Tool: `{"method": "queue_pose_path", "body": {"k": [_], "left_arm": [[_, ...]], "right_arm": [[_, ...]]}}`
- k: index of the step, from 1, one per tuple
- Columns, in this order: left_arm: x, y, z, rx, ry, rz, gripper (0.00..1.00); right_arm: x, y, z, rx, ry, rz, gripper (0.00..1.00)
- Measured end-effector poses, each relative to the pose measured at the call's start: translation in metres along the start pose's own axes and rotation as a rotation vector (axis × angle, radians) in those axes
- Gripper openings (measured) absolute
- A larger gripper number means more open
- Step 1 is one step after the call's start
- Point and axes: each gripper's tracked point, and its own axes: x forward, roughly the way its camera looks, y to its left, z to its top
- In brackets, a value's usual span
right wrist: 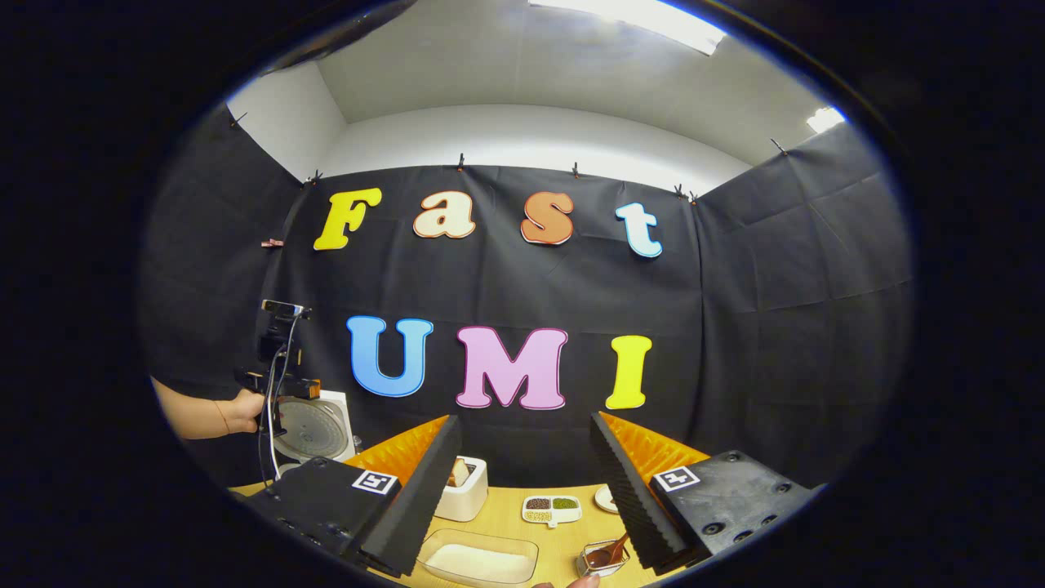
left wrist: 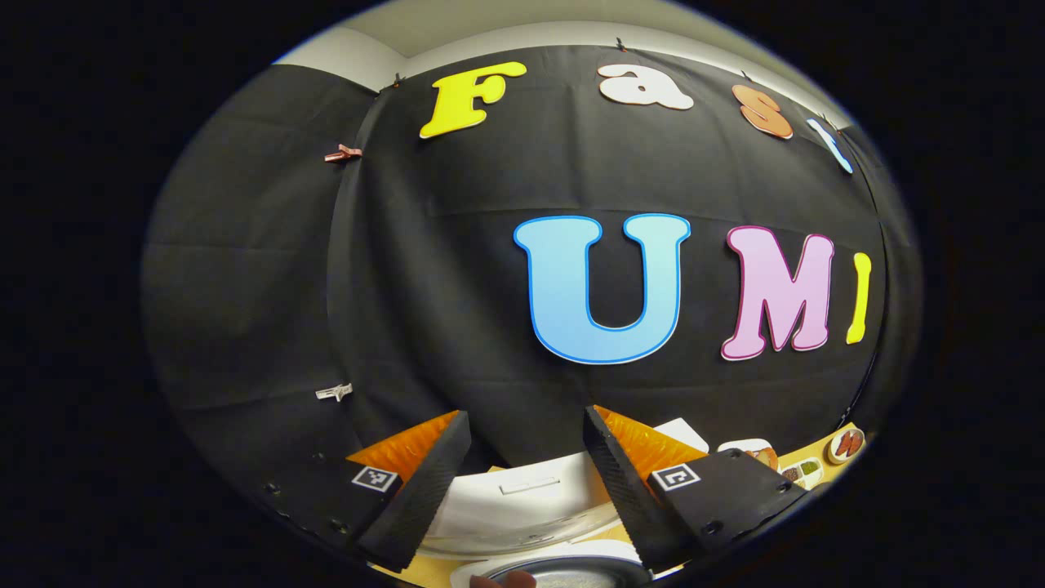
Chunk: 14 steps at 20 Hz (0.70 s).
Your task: Close the left gripper, press the button to open the rice cooker; take a wooden spoon from the chopstick holder with the right hand, scoop a spoonful of rice and pour it into the rice cooker, then put the wooden spoon back into the chopstick holder.
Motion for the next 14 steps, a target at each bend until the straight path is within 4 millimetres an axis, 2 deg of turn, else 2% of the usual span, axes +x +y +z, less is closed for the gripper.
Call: {"method": "queue_pose_path", "body": {"k": [6, 10, 14], "left_arm": [[-0.023, -0.009, -0.008, -0.022, 0.064, 0.005, 0.99], [-0.052, -0.021, -0.019, -0.035, 0.113, -0.009, 0.99], [-0.093, -0.037, -0.041, -0.056, 0.158, -0.013, 0.99]], "right_arm": [[-0.003, 0.001, -0.003, -0.019, 0.003, 0.014, 0.98], [-0.003, -0.005, -0.007, 0.021, 0.016, 0.016, 0.98], [-0.003, -0.013, -0.019, 0.082, 0.048, 0.034, 0.98]]}}
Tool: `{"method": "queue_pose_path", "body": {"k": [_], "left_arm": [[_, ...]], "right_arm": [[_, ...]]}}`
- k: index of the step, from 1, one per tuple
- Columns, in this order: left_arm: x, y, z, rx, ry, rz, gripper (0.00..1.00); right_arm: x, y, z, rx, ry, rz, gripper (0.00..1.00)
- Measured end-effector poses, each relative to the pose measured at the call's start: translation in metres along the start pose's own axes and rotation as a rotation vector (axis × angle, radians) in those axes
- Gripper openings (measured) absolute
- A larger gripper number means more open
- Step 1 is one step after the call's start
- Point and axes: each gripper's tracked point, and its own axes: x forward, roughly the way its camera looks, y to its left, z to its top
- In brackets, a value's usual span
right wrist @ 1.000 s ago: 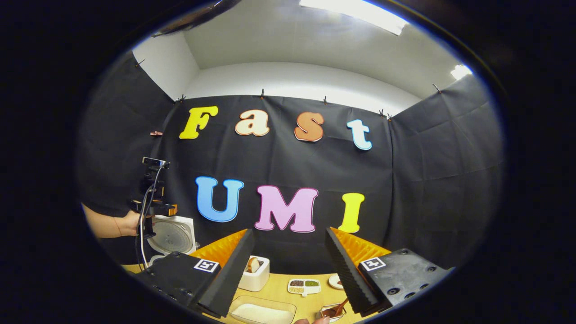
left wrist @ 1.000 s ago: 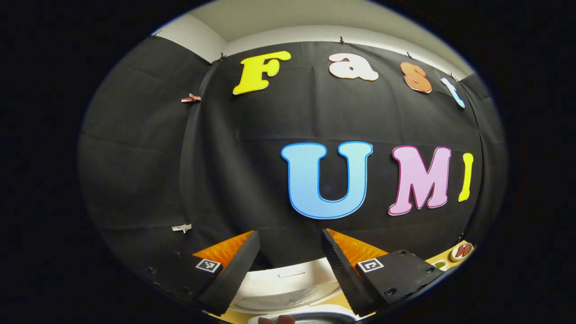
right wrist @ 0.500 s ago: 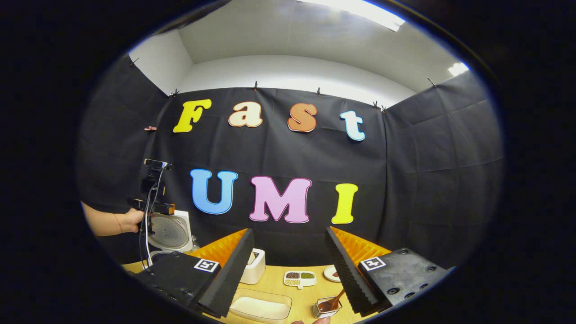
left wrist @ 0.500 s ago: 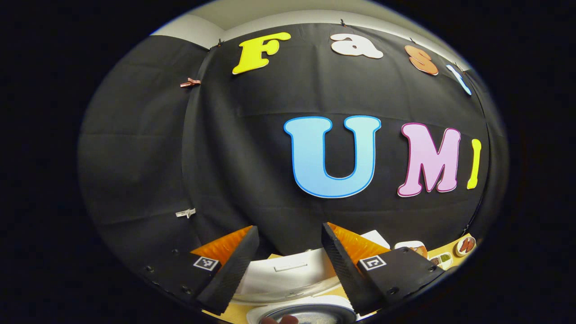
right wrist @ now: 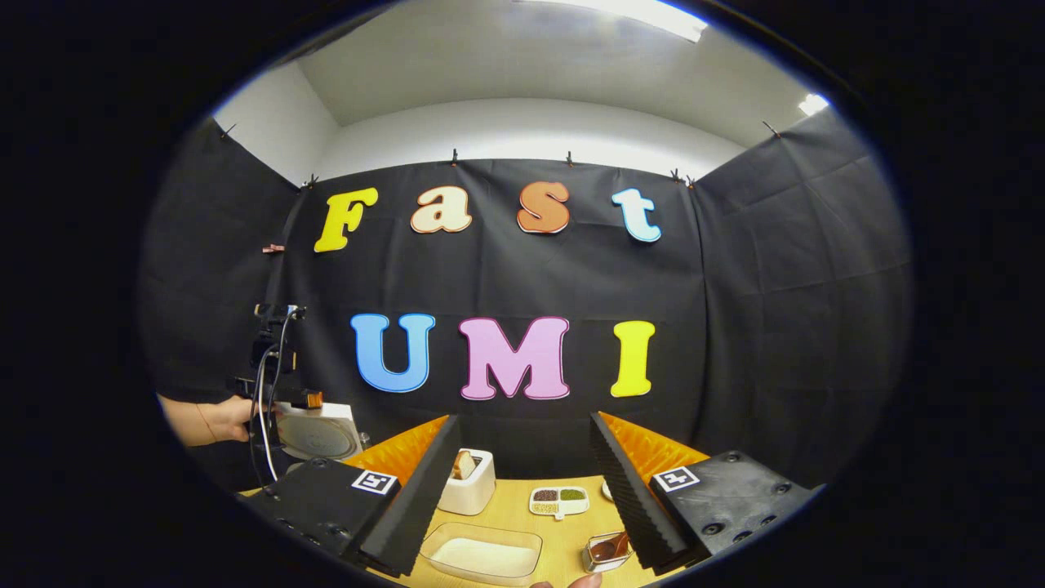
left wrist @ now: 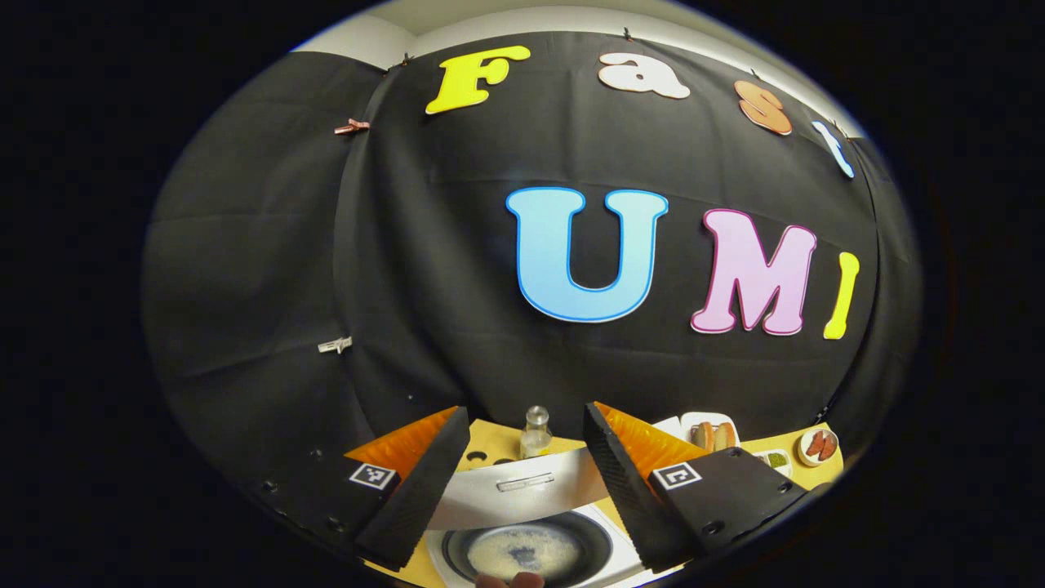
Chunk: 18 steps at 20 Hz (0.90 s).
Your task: Close the left gripper, press the button to open the rice cooker; take a wooden spoon from the chopstick holder with the right hand, scoop a spoonful of rice and pour it into the rice cooker, then put the wooden spoon back into the chopstick holder.
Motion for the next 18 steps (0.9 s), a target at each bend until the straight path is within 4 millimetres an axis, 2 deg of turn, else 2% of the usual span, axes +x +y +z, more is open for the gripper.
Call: {"method": "queue_pose_path", "body": {"k": [2, 5, 9, 10, 11, 18], "left_arm": [[-0.014, -0.01, -0.019, -0.004, 0.023, 0.002, 0.99], [-0.028, -0.03, -0.062, -0.019, 0.117, -0.017, 0.98], [-0.041, -0.027, -0.101, -0.05, 0.169, 0.035, 0.98], [-0.045, -0.025, -0.109, -0.052, 0.184, 0.051, 1.0], [-0.049, -0.025, -0.119, -0.043, 0.188, 0.053, 1.0], [-0.063, -0.029, -0.181, 0.007, 0.293, 0.085, 1.0]], "right_arm": [[0.003, -0.007, -0.008, 0.032, 0.03, 0.012, 0.98], [0.006, -0.015, -0.015, 0.073, 0.053, 0.018, 0.98], [0.008, -0.019, -0.014, 0.051, 0.045, 0.046, 0.97], [0.007, -0.02, -0.015, 0.036, 0.046, 0.052, 1.0], [0.007, -0.019, -0.017, 0.027, 0.048, 0.061, 0.97], [0.012, -0.015, -0.022, 0.015, 0.048, 0.098, 0.97]]}}
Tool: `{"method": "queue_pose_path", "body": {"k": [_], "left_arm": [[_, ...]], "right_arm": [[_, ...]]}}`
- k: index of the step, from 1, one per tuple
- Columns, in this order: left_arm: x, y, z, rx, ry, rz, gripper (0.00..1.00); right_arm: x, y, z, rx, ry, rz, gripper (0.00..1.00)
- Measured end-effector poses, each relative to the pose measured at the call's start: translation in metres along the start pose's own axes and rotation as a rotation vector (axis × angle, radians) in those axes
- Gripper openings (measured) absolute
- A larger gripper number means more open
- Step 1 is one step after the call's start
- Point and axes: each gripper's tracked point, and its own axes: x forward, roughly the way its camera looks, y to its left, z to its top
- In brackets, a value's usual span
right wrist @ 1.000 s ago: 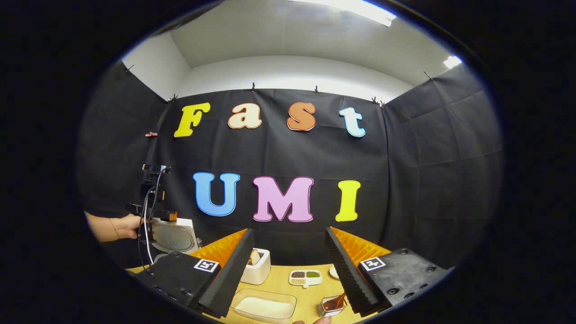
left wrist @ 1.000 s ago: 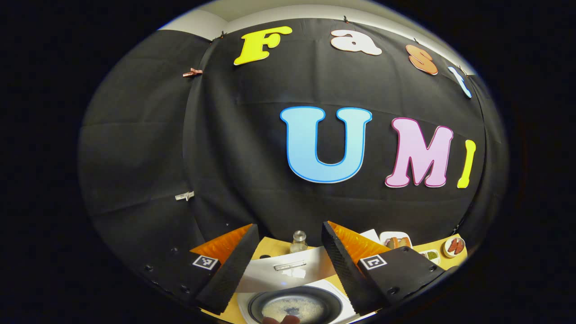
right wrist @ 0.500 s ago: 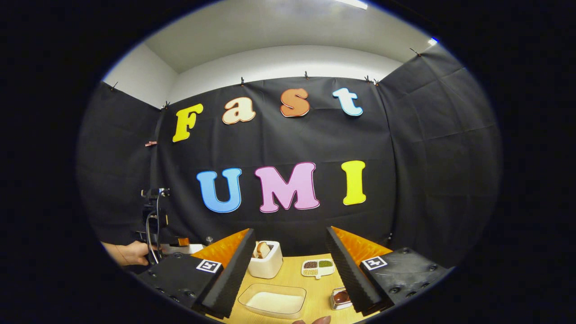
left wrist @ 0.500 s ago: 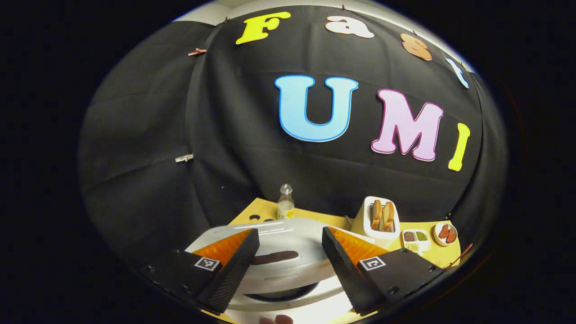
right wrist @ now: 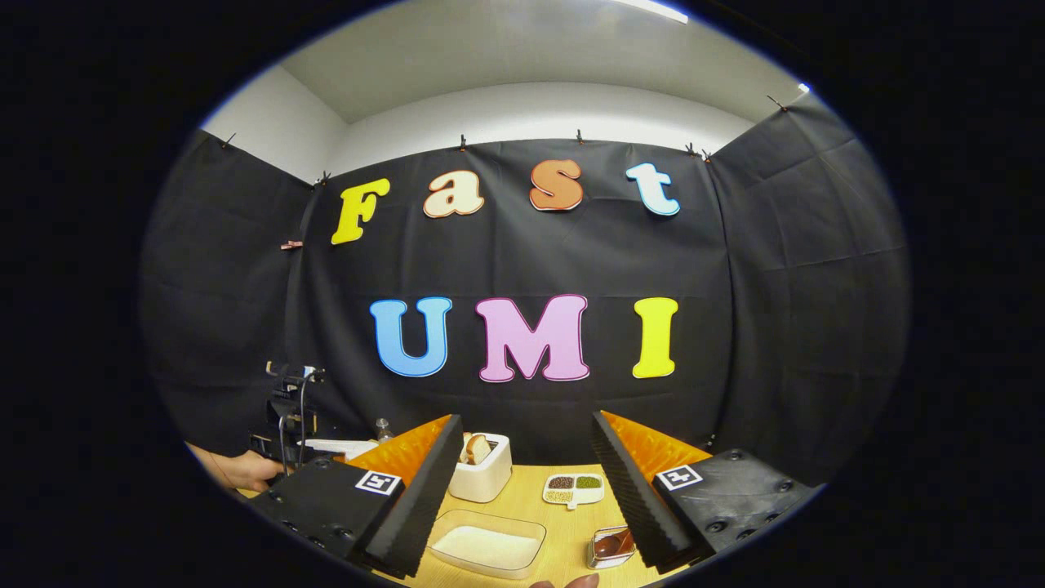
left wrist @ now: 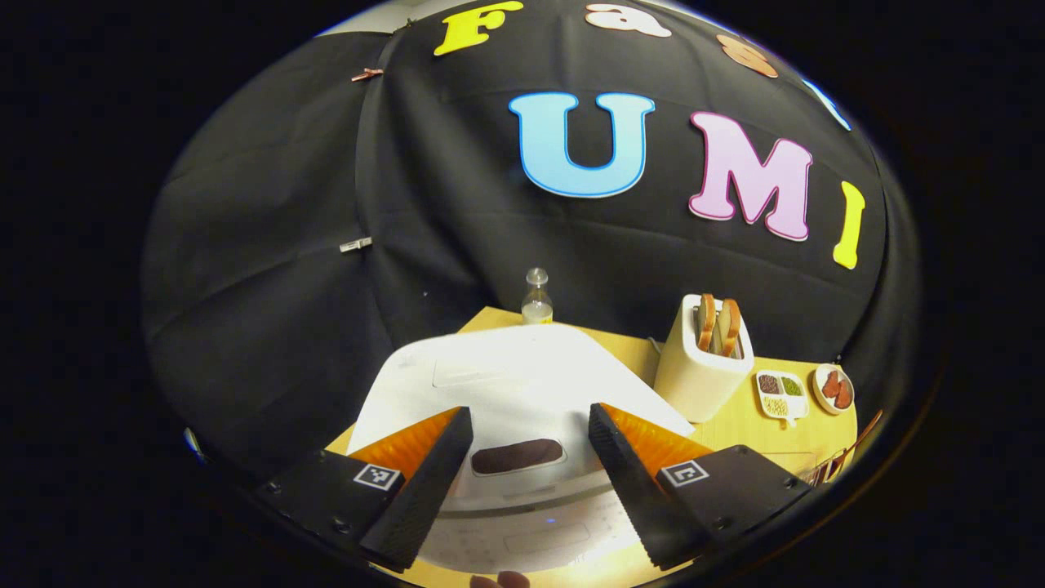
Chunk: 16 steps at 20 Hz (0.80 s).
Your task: Close the left gripper, press the button to open the rice cooker; take a wooden spoon from the chopstick holder with the right hand, scoop a spoonful of rice and pour it into the rice cooker, then put the wooden spoon back into the chopstick holder.
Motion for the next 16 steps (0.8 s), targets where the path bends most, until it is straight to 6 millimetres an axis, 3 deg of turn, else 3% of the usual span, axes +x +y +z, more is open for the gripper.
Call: {"method": "queue_pose_path", "body": {"k": [5, 11, 16], "left_arm": [[0.008, -0.002, -0.031, 0.018, 0.035, 0.019, 1.0], [0.008, -0.002, -0.036, -0.009, 0.004, 0.034, 1.0], [0.006, -0.002, -0.025, 0.048, -0.03, 0.02, 1.0]], "right_arm": [[0.007, 0.006, -0.005, -0.014, -0.003, 0.009, 0.97], [0.008, 0.007, -0.013, -0.013, 0.006, 0.013, 0.97], [0.008, 0.004, -0.015, -0.007, 0.015, 0.009, 0.97]]}}
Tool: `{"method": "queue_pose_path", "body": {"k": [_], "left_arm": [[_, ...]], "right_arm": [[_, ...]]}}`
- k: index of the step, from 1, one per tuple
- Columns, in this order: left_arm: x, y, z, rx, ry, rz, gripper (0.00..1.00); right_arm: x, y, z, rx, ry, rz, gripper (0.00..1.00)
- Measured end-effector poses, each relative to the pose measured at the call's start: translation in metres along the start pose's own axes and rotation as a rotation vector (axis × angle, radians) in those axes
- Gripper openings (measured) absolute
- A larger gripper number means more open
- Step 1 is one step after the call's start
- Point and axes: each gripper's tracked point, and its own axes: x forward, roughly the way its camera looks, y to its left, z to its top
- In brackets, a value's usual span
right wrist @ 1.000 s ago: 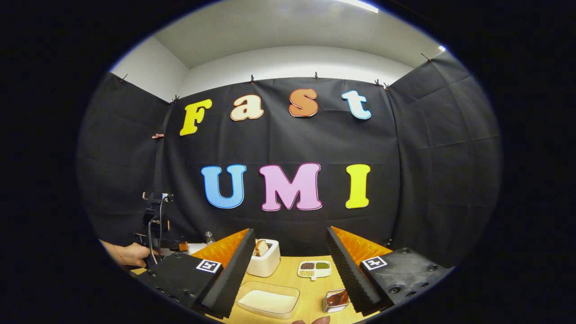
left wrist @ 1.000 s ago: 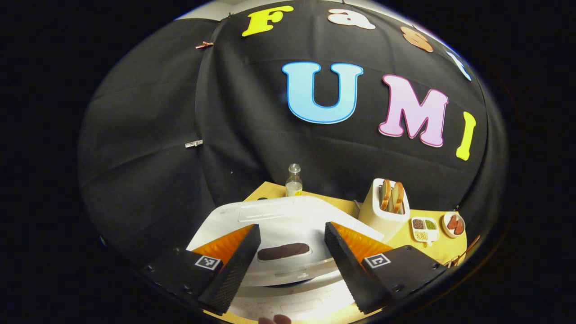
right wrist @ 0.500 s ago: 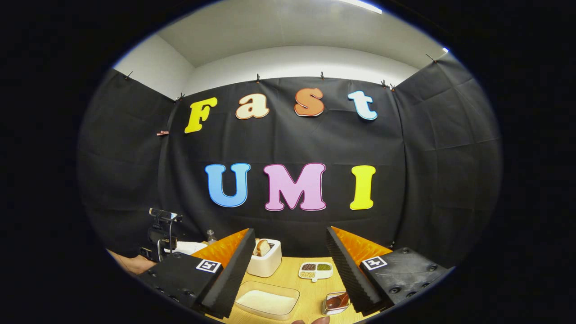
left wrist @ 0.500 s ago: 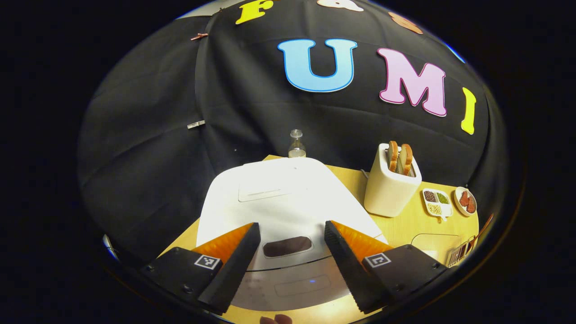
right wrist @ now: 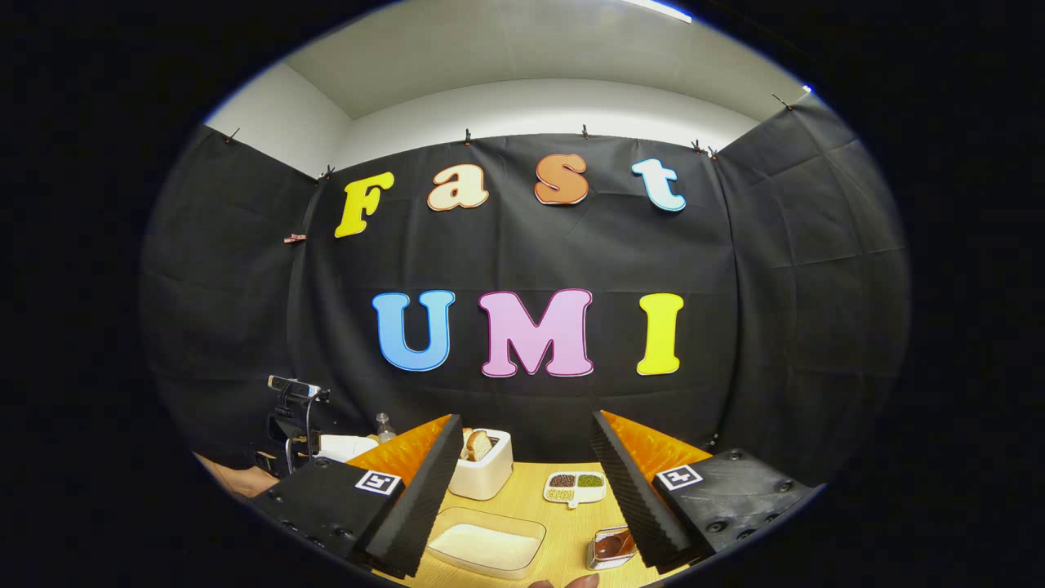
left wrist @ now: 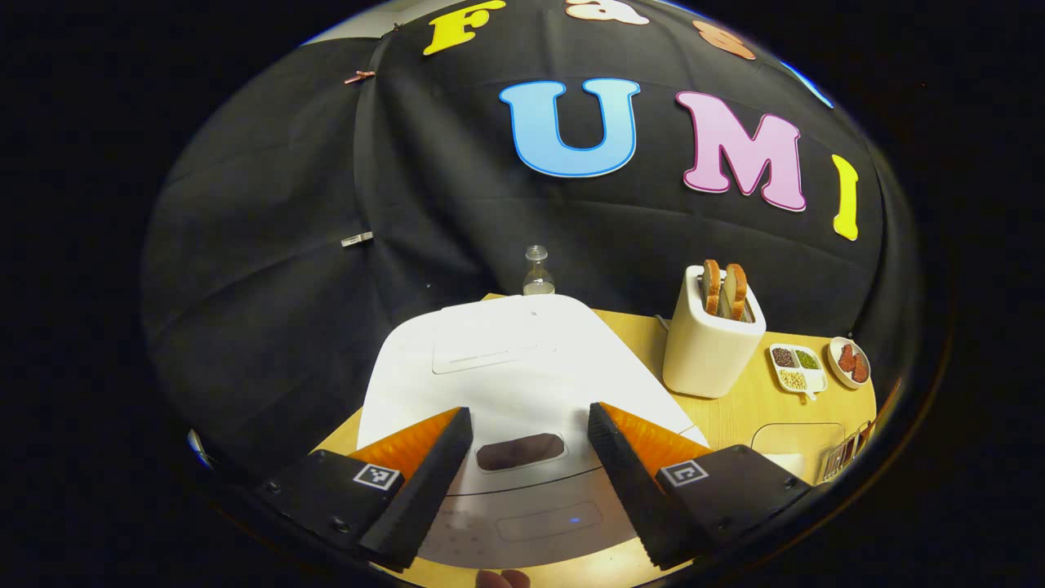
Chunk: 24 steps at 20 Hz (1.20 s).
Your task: Close the left gripper, press the button to open the rice cooker; take a wooden spoon from the chopstick holder with the right hand, scoop a spoonful of rice and pour it into the rice cooker, then put the wooden spoon back into the chopstick holder.
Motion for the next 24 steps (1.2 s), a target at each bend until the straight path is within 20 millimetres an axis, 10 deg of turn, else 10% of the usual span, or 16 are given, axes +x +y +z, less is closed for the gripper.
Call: {"method": "queue_pose_path", "body": {"k": [12, 24], "left_arm": [[-0.115, -0.051, 0.095, 0.06, -0.376, -0.239, 0.96], [-0.215, -0.064, 0.106, 0.048, -0.483, -0.366, 0.97]], "right_arm": [[0.002, -0.023, -0.005, -0.004, 0.022, -0.042, 0.97], [0.007, -0.035, -0.015, -0.023, 0.047, -0.069, 0.98]]}}
